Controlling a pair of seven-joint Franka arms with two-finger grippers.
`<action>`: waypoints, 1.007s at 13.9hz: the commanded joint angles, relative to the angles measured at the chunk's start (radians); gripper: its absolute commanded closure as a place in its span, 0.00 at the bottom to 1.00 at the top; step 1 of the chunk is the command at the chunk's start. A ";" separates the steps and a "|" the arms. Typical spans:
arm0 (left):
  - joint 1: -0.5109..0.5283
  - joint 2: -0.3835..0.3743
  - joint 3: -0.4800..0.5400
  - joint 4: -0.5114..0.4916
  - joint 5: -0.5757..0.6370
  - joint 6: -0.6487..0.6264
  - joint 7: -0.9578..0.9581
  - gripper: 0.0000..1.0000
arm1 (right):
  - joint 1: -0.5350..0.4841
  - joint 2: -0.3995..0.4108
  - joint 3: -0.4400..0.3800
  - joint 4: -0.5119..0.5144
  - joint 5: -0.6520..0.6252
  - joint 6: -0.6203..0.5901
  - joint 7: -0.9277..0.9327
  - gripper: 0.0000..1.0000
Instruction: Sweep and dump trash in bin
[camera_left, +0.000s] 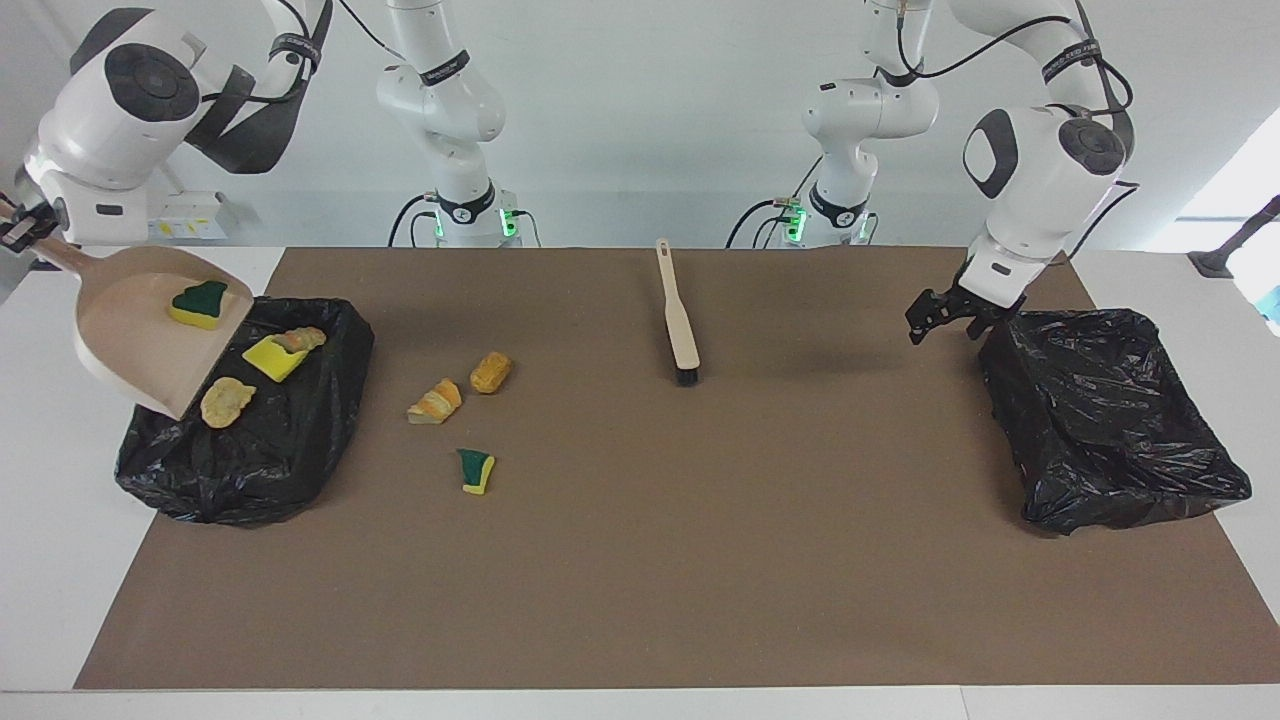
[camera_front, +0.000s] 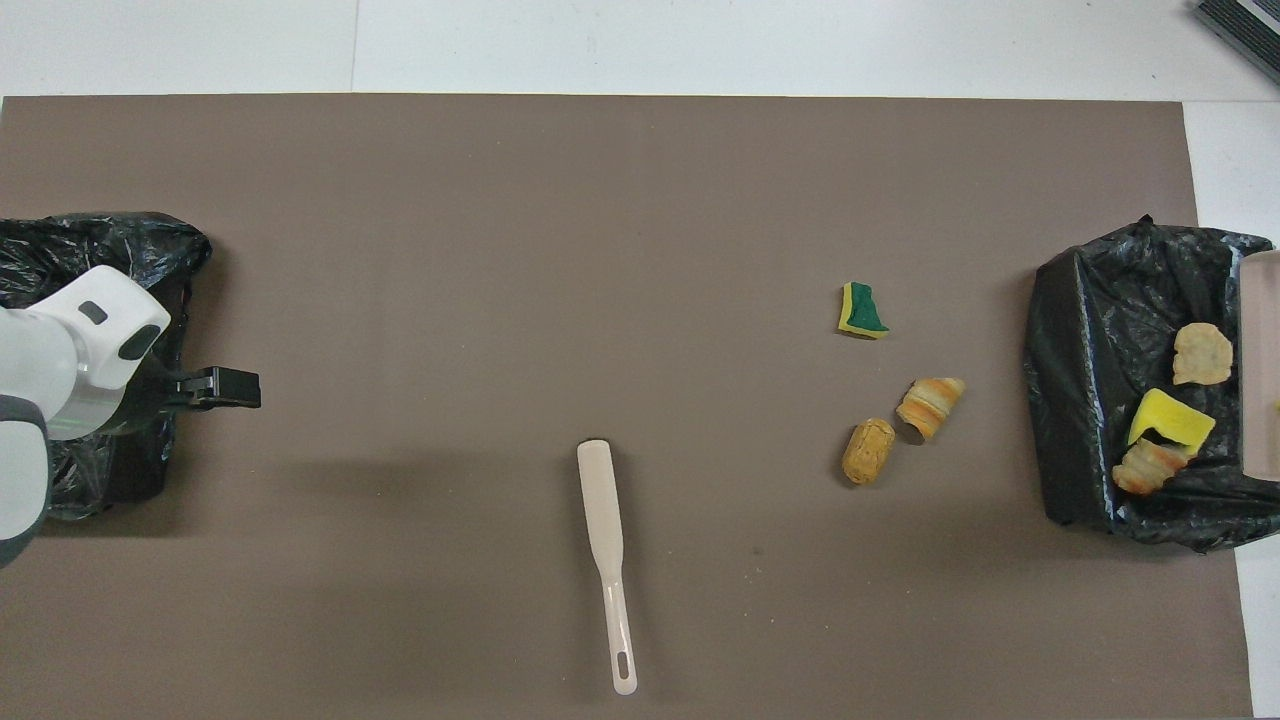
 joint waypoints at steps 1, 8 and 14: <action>0.008 0.006 -0.013 0.117 0.010 -0.101 0.006 0.00 | -0.013 0.007 0.007 -0.029 0.004 0.010 0.067 1.00; 0.005 0.012 -0.012 0.410 0.011 -0.391 0.035 0.00 | -0.012 0.016 0.006 0.043 -0.055 -0.003 -0.121 1.00; 0.005 -0.014 -0.015 0.453 0.013 -0.480 0.027 0.00 | 0.002 0.042 0.012 -0.032 -0.161 0.077 0.059 1.00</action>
